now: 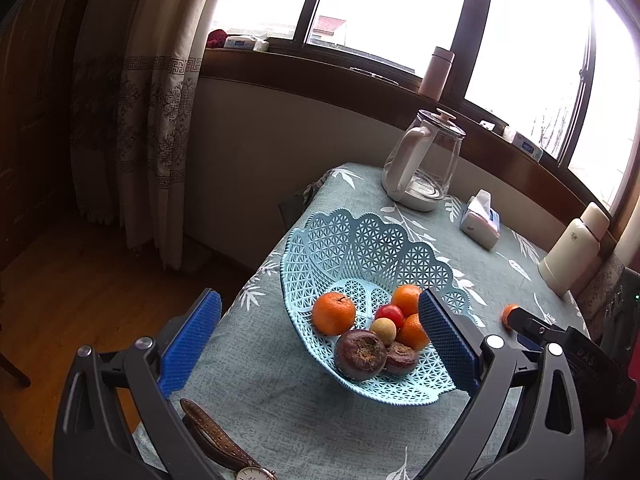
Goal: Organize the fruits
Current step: 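Withdraw both open tools from the basket toward the remaining orange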
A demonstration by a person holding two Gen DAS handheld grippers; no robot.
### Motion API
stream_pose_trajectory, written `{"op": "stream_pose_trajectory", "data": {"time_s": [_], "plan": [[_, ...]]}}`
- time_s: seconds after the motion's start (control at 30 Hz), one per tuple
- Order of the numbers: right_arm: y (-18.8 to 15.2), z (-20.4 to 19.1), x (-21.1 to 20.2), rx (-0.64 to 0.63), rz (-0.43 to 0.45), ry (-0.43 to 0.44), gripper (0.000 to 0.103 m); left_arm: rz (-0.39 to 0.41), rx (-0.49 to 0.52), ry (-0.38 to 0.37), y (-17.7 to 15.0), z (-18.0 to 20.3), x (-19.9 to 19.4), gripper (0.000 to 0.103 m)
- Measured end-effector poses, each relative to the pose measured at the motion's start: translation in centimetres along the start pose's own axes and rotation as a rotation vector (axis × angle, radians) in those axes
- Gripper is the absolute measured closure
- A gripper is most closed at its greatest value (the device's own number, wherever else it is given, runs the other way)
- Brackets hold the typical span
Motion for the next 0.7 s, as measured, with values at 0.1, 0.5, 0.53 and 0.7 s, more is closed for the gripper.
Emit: {"op": "stream_pose_trajectory", "data": {"time_s": [0.1,0.5,0.53,0.7], "plan": [[0.2,0.8,-0.5,0.008,0.001,-0.005,0.013,-0.007,0.012,-0.005,-0.2,0.7,0.2,0.003],[0.9,3.8,-1.7,0.043,0.024,-0.028,0.013,-0.015,0.051,-0.027,-0.2,3.3,0.4,0.003],[1.0,4.1,-1.8,0.049,0.027,-0.031,0.013,-0.015,0.056,-0.029,-0.2,3.6,0.4,0.003],[1.6,5.7,-2.5,0.068,0.049,-0.050,0.013,-0.018,0.079,-0.043,-0.1,5.0,0.6,0.003]]}}
Point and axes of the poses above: each gripper's, at about its wrist camera, not at the fingertips, and x roughly the way its jaws point, z to its right, y to its top, the point moved 8 cm from there along x, roughly the way its jaws point, and after that the axes turned 6 degrees about x, right-handed, at the moved point
